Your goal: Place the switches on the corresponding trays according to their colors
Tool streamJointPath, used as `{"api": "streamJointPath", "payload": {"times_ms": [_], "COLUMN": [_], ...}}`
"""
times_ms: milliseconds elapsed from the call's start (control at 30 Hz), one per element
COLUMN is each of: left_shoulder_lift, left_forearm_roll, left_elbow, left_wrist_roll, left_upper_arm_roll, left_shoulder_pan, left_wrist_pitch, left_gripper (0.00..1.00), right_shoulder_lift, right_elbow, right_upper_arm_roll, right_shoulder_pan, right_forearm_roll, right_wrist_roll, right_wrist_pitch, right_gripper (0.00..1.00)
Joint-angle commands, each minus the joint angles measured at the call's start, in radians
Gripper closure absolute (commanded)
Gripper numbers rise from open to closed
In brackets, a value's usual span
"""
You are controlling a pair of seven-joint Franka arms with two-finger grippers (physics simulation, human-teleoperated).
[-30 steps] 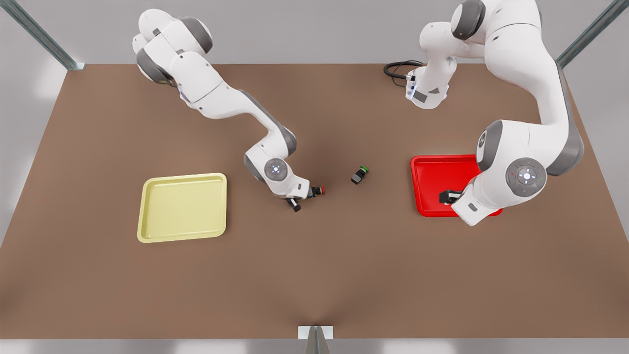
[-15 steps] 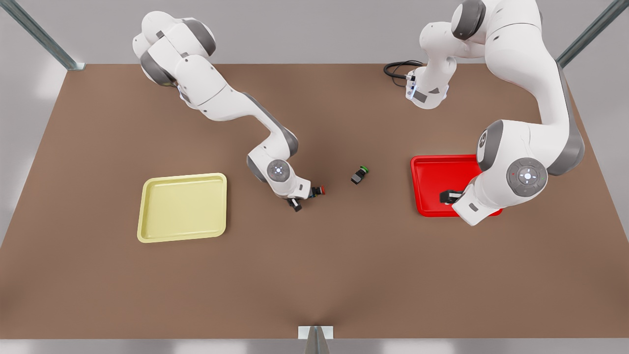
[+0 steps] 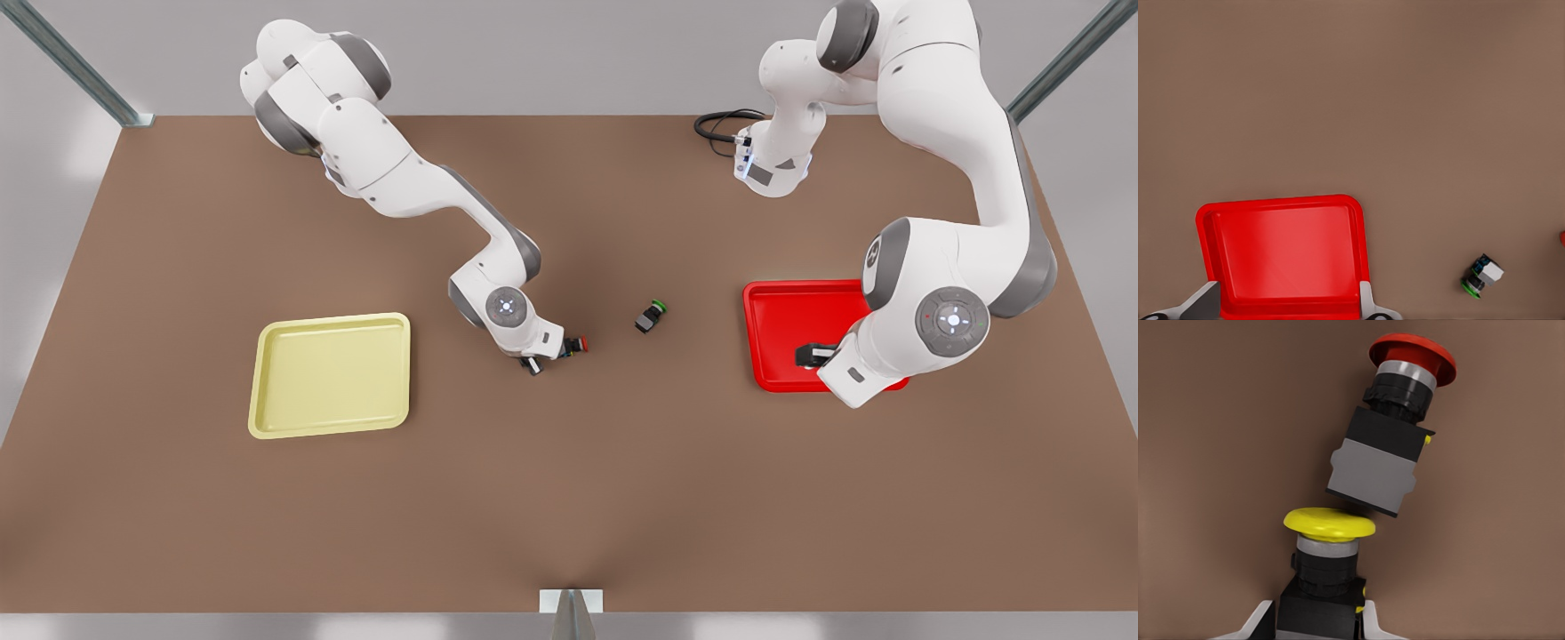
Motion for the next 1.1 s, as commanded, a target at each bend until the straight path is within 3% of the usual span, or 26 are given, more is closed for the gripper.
{"api": "streamJointPath", "payload": {"times_ms": [0,167,567,667,800,1000,1067], "left_shoulder_lift": [0.0,0.006,0.0,0.018,0.034,0.127,0.175], "left_forearm_roll": [0.0,0.0,-0.037,-0.049,-0.164,-0.204,-0.202], "left_elbow": [0.0,0.0,0.003,0.005,-0.046,-0.086,-0.084], "left_wrist_roll": [0.0,0.0,0.011,0.103,-0.977,-1.75,-1.943], "left_upper_arm_roll": [0.0,0.0,-0.014,-0.028,-0.028,-0.028,-0.028], "left_shoulder_pan": [0.0,0.0,-0.006,-0.097,-0.202,-0.432,-0.486], "left_wrist_pitch": [-0.001,-0.001,-0.001,0.011,0.137,0.353,0.408], "left_gripper": [0.0,0.0,0.0,0.0,0.0,0.0,0.0], "right_shoulder_lift": [0.0,-0.003,-0.061,-0.114,-0.203,-0.311,-0.327], "right_elbow": [0.0,0.0,-0.005,-0.012,-0.109,-0.198,-0.241], "right_upper_arm_roll": [0.0,0.0,0.0,-0.003,-0.005,-0.195,-0.227], "right_shoulder_pan": [0.0,0.0,-0.017,-0.052,-0.147,-0.153,-0.235], "right_forearm_roll": [0.0,0.0,0.0,0.0,0.0,0.0,0.003], "right_wrist_roll": [0.0,-0.002,-0.017,-0.018,-0.043,-0.227,-0.316], "right_wrist_pitch": [0.0,-0.002,-0.058,-0.13,-0.143,-0.146,-0.144], "right_gripper": [0.46,0.52,0.52,0.52,0.52,0.52,0.52]}}
